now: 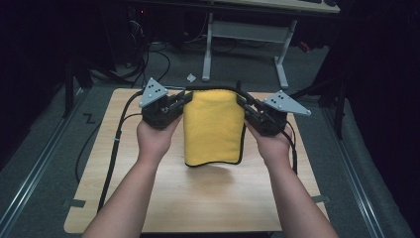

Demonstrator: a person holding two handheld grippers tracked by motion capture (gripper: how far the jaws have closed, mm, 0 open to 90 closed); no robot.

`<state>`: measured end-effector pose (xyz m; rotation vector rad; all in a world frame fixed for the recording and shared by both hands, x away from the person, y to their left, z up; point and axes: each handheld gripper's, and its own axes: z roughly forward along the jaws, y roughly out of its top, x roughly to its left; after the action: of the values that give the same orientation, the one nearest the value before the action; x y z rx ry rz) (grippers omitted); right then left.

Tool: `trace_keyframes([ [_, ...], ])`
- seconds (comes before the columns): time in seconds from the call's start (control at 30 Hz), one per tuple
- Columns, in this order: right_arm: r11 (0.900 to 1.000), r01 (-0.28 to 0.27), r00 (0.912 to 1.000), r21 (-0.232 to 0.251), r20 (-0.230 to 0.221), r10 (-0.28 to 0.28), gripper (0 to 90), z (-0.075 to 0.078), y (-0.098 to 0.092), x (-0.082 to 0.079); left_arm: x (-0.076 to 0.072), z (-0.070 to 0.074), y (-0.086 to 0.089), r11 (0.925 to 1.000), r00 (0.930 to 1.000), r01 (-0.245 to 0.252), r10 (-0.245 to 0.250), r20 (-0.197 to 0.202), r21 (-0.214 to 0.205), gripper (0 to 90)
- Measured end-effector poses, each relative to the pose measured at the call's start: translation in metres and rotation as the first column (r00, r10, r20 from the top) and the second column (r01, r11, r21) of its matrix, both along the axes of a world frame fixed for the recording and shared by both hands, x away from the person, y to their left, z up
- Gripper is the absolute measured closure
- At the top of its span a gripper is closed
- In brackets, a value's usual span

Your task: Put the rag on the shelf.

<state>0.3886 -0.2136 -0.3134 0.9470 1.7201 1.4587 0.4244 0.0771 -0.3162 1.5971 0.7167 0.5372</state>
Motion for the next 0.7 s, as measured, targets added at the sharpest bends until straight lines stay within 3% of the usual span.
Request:
trace_keyframes([
  [0.27,0.9999,0.010,0.9993,0.007,-0.037,-0.010,77.6,-0.008,0.000,0.031,0.027,-0.003,-0.001,0.9996,0.9998,-0.013,0.013,-0.015,-0.025,83.3],
  [0.43,0.9997,0.018,0.9979,0.016,-0.063,-0.017,77.6,-0.012,-0.001,0.051,0.049,-0.011,-0.003,0.9995,0.9981,-0.026,0.025,-0.056,-0.019,83.2],
  [0.53,1.0000,0.000,0.9964,0.000,-0.085,0.000,77.6,-0.014,-0.002,0.065,0.063,-0.014,-0.002,0.9993,0.9947,-0.037,0.037,-0.097,-0.003,83.0],
  [0.7,0.9985,-0.003,0.9970,-0.055,-0.078,-0.001,77.6,-0.017,0.002,0.083,0.080,-0.015,0.000,0.9991,0.9927,-0.039,0.041,-0.113,0.017,83.0],
])
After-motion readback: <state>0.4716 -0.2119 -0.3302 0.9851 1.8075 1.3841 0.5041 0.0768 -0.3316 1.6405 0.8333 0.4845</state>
